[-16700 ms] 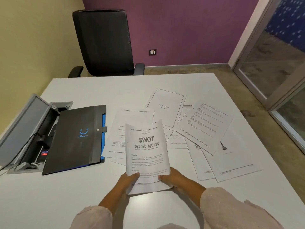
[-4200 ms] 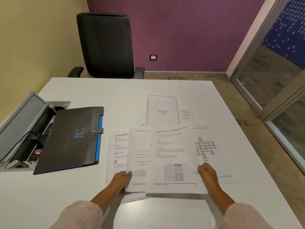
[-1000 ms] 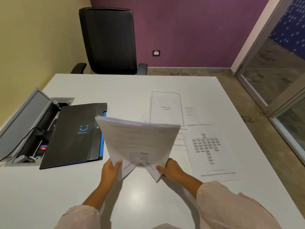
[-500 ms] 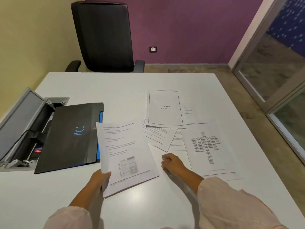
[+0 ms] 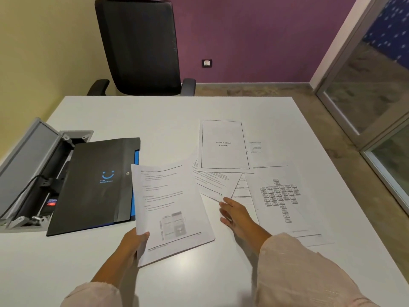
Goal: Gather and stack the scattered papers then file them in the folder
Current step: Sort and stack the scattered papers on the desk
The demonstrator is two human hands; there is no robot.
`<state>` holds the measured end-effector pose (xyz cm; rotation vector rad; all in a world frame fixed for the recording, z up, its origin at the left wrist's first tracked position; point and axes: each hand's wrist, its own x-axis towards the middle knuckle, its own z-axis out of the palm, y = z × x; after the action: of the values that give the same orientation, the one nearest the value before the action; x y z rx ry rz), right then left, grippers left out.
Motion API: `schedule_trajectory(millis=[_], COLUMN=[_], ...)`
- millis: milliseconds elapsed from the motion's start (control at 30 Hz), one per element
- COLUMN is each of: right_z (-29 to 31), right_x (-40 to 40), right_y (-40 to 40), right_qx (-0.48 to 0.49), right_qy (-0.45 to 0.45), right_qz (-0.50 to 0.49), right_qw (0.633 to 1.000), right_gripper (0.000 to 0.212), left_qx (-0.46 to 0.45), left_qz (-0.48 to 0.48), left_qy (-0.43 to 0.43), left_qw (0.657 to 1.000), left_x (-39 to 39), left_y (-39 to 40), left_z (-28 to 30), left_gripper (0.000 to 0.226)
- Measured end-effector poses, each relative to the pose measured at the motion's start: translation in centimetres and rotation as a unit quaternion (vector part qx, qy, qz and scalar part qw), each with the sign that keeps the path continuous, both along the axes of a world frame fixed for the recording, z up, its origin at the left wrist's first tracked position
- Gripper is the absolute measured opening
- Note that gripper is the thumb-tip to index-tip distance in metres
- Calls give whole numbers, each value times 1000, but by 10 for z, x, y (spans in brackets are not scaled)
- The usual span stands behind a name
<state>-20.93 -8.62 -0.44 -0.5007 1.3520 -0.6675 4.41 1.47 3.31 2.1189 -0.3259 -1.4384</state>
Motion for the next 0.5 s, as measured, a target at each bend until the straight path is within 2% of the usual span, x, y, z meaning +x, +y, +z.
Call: schedule_trajectory(millis=[133, 333, 500], right_z=[9, 36, 43], right_x=[-17, -72, -109], right_y=[9, 35, 45], right_qx=[-34, -61, -85], right_qy=[28, 140, 225], right_qz=[-32, -148, -113], right_qw=[999, 977, 964], right_gripper=[44, 15, 15], left_qx=[-13, -49, -38], left_qz=[1, 29, 18], left_qy=[-8, -6, -60], left_qw=[1000, 998, 997], left_x=[0, 2, 4], left_y=[2, 4, -1], left_z=[-2, -4, -7], left_gripper=[42, 39, 37])
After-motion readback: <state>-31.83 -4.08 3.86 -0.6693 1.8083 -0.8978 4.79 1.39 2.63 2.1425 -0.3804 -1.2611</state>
